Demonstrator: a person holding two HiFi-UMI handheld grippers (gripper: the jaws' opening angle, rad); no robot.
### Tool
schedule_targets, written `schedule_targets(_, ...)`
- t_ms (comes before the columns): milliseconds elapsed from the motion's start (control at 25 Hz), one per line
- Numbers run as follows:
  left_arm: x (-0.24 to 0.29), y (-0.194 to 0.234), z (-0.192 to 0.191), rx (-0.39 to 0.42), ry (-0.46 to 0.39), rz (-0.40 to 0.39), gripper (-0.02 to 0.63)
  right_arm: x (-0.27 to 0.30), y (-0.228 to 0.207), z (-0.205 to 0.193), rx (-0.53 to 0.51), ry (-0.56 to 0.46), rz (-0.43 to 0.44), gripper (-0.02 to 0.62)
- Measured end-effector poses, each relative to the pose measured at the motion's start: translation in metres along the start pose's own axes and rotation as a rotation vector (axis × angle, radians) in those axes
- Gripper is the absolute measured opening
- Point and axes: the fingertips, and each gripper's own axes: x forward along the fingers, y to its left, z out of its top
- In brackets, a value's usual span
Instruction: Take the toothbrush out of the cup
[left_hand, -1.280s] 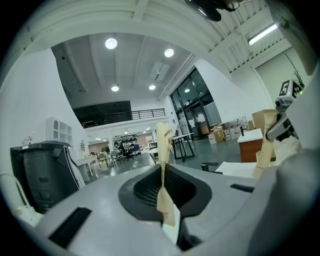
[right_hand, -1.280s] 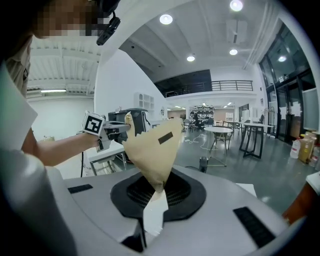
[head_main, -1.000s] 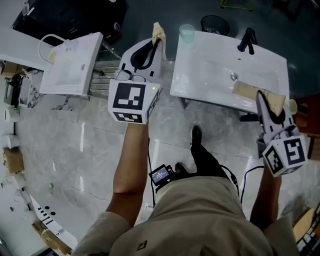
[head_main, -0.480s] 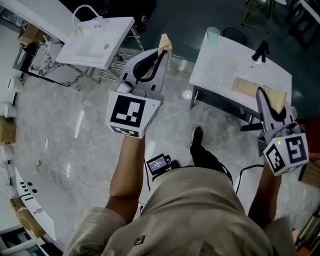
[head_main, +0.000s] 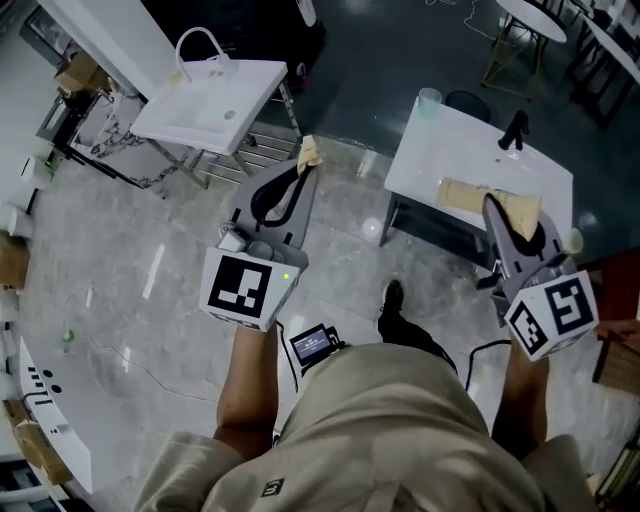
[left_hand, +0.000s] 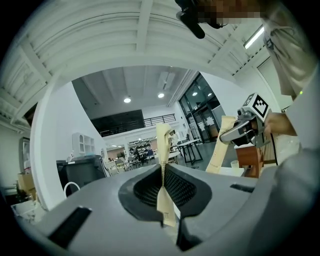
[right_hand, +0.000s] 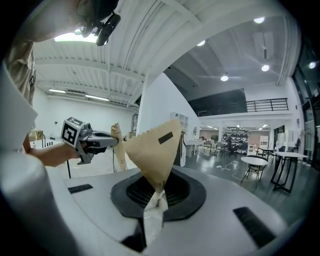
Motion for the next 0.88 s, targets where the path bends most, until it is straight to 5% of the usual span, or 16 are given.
schedule_targets(880, -0.055, -0.023, -0.003, -0.020, 0.036, 0.006, 0.018, -0.027, 0.038, 0.004, -0.011, -0.003, 0.048, 0.026)
